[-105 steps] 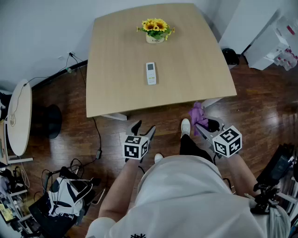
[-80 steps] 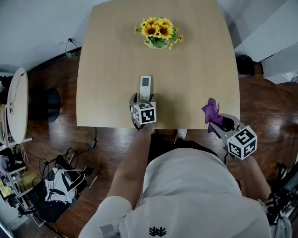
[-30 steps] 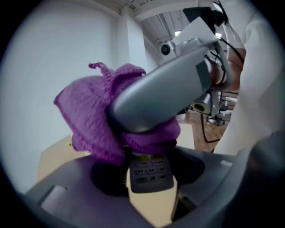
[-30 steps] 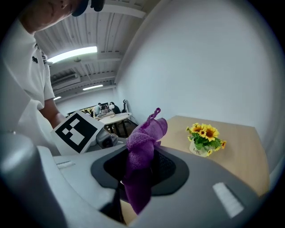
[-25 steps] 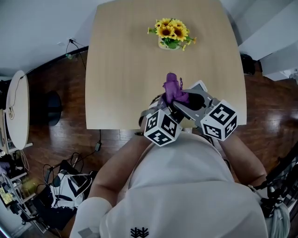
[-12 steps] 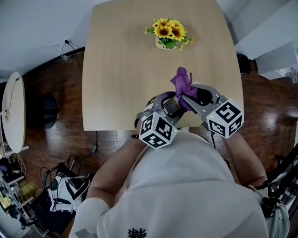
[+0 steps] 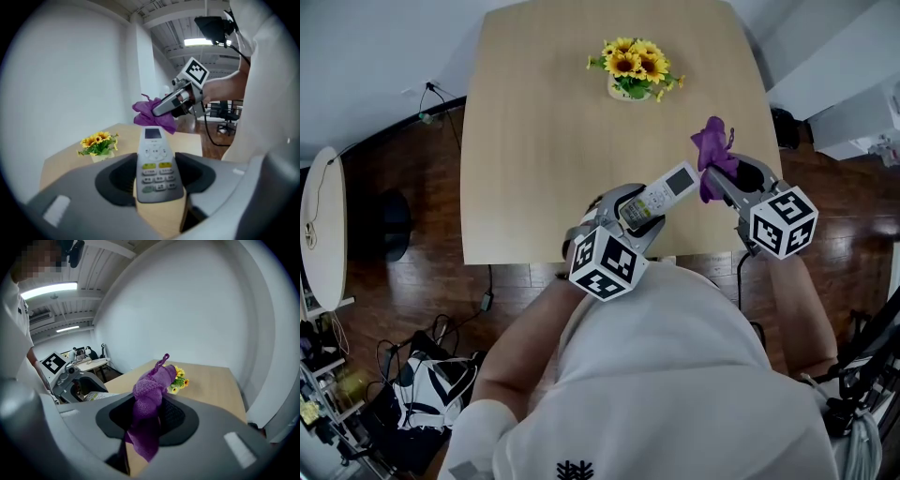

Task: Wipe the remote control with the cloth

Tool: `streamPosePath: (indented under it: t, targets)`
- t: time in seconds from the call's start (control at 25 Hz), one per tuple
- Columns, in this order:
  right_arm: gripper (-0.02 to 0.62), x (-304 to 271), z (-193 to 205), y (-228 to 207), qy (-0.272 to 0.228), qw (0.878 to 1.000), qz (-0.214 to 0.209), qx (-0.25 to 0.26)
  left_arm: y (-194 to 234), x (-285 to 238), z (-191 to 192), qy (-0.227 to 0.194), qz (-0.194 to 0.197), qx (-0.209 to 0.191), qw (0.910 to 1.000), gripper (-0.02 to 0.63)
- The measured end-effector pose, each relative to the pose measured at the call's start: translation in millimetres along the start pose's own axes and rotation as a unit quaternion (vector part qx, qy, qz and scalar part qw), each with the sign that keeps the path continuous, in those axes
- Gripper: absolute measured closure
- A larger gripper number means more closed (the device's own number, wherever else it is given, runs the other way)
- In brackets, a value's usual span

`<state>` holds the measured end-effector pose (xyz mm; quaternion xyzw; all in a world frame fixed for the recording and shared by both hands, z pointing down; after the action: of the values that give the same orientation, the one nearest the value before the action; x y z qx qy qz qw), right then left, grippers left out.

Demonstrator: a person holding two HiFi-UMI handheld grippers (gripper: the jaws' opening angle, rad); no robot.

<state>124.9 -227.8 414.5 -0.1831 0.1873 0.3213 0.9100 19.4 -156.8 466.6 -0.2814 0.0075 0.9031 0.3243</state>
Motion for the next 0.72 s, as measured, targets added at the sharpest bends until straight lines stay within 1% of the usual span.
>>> streamPosePath:
  t: [0.08,0.2,0.32,0.44,0.56,0.72]
  targets:
    - [0.471,1.8,-4.3,2.4,-0.005,1.0,-0.003,0.002,-0.6,-1.6,-0.5,0.0,0.0,-0.002,1.0,0.333]
    - [0.471,-4.2,-12.6,26.4,-0.008,0.999,-0.034,0.015,-2.9,-3.8,-2.6,0.0,0.002,-0.004,1.0,0.333]
    - [0.471,-14.8,-20.5,64.0,-0.009,0.996,-0.083,0.031,-6.9,-6.6,-6.0,-0.001,0.006,-0.008,0.9999,0.333]
    - [0.471,-26.4,-23.9,104.3,-0.012,0.989,-0.144,0.036,-10.0,-10.4,-7.1,0.002,0.009,-0.012,0.9999,0.333]
    - [0.471,-36.4,-22.3,131.4,-0.016,0.981,-0.19,0.021,-11.7,-11.8,-8.0,0.004,0.01,-0.013,0.9998,0.333]
    - [0.471,-41.2,-19.0,141.7,-0.024,0.975,-0.219,-0.027,-12.3,-10.6,-8.5,0.003,0.009,-0.015,0.9999,0.333]
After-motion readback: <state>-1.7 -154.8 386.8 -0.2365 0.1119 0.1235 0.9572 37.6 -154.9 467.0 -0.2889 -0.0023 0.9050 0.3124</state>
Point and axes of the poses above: the fingertips, and each gripper's own axes: x backward along the fingers, y to its left, z out of its underside, the point moved 1 cm from there along x, backward along the fingers, and after that the axes turned 9 degrees about -z, right-handed, at the moved point
